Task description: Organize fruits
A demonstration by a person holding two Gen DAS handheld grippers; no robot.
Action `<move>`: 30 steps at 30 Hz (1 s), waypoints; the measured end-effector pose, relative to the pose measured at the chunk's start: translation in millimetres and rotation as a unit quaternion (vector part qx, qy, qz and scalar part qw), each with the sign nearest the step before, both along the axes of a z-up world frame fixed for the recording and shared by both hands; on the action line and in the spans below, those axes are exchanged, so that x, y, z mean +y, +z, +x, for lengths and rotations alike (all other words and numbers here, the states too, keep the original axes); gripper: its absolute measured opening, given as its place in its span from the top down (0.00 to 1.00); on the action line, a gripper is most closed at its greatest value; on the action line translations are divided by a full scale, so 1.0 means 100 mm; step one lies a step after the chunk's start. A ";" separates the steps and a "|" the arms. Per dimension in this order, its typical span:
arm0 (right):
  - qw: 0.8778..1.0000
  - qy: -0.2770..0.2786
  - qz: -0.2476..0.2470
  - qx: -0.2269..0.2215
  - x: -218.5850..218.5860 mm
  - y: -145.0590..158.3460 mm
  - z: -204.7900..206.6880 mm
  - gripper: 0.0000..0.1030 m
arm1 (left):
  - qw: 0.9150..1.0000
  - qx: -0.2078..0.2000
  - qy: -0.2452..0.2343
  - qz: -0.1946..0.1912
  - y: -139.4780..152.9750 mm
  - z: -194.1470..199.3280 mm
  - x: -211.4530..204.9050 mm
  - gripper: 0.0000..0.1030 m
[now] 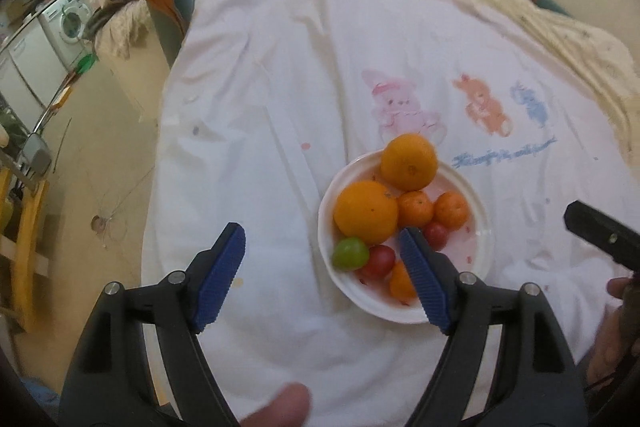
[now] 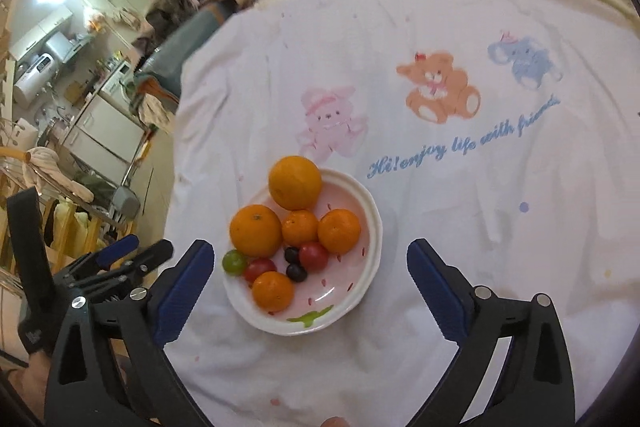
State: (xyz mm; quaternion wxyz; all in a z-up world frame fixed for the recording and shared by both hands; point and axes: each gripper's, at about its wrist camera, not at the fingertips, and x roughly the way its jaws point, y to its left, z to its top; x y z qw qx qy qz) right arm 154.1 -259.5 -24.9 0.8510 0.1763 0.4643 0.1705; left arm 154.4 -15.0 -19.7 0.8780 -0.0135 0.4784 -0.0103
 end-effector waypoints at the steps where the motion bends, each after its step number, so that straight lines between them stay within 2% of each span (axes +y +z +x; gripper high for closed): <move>1: 1.000 -0.001 0.003 -0.004 0.00 0.02 -0.05 0.02 | 1.000 -0.001 -0.009 -0.006 0.04 -0.05 0.02 0.23; 7: 1.000 -0.011 0.000 -0.009 -0.01 0.04 -0.44 0.00 | 0.999 -0.010 -0.011 -0.032 0.19 -0.43 0.14 0.06; 9: 1.000 -0.014 -0.002 -0.009 0.01 0.03 -0.57 0.00 | 0.999 -0.012 -0.005 -0.040 0.21 -0.55 0.18 0.04; 14: 0.999 -0.018 -0.025 -0.027 0.10 0.05 -0.85 0.00 | 0.999 -0.022 0.000 -0.041 0.20 -0.82 0.19 0.04; 21: 0.995 -0.023 -0.066 -0.071 0.25 0.13 -1.11 0.00 | 0.997 -0.072 0.012 0.017 0.16 -1.21 0.14 0.04; 25: 0.989 -0.026 -0.100 -0.104 0.32 0.17 -1.13 0.00 | 0.996 -0.082 0.027 -0.011 0.16 -1.28 0.20 0.01; 30: 0.987 -0.024 -0.116 -0.108 0.38 0.14 -1.12 0.00 | 0.995 -0.085 0.038 -0.026 0.12 -1.22 0.23 0.01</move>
